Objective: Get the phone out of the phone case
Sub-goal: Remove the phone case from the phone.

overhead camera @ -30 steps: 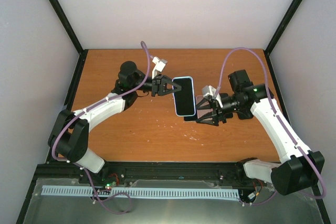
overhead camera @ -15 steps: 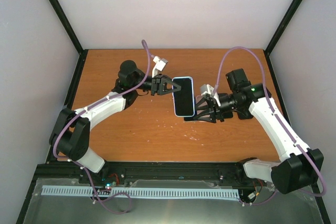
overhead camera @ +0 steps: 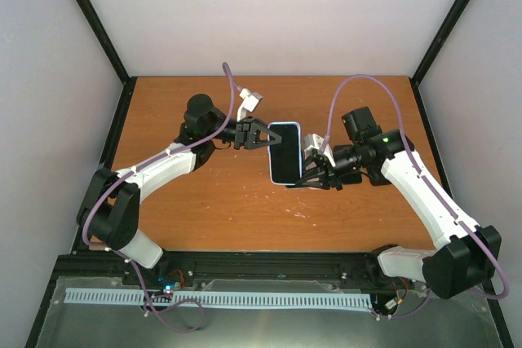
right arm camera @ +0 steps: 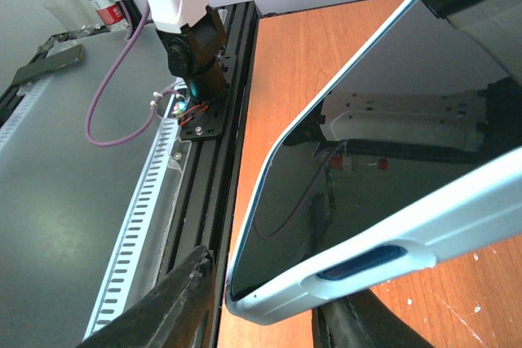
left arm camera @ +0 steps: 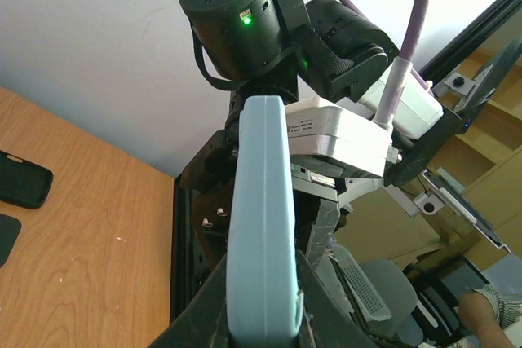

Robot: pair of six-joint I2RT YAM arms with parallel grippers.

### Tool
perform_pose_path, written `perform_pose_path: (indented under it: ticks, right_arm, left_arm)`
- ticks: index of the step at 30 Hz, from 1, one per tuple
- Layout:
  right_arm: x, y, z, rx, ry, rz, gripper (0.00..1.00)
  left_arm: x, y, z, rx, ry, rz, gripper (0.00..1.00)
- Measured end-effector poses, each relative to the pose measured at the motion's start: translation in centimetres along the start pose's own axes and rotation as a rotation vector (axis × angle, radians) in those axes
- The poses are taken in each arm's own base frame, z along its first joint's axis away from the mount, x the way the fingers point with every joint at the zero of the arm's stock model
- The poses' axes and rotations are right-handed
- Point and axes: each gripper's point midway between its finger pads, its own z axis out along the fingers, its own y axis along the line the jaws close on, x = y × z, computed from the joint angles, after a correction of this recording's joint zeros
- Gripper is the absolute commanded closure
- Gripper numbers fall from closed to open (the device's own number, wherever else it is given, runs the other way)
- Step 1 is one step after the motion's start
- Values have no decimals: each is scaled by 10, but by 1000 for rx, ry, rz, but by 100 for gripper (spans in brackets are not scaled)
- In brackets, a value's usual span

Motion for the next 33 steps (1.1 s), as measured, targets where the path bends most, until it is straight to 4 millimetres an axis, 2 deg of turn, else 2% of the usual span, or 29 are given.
perform_pose_path:
  ticks: [13, 25, 33]
  right_arm:
    - [-2, 9, 1, 1, 16, -27, 75]
    - [5, 20, 10, -12, 79, -55, 76]
    - [8, 20, 13, -4, 108, -59, 84]
  left_arm:
    - [2, -6, 2, 45, 21, 4, 100]
    - [13, -3, 4, 113, 81, -26, 100]
    - [17, -1, 3, 155, 88, -40, 100]
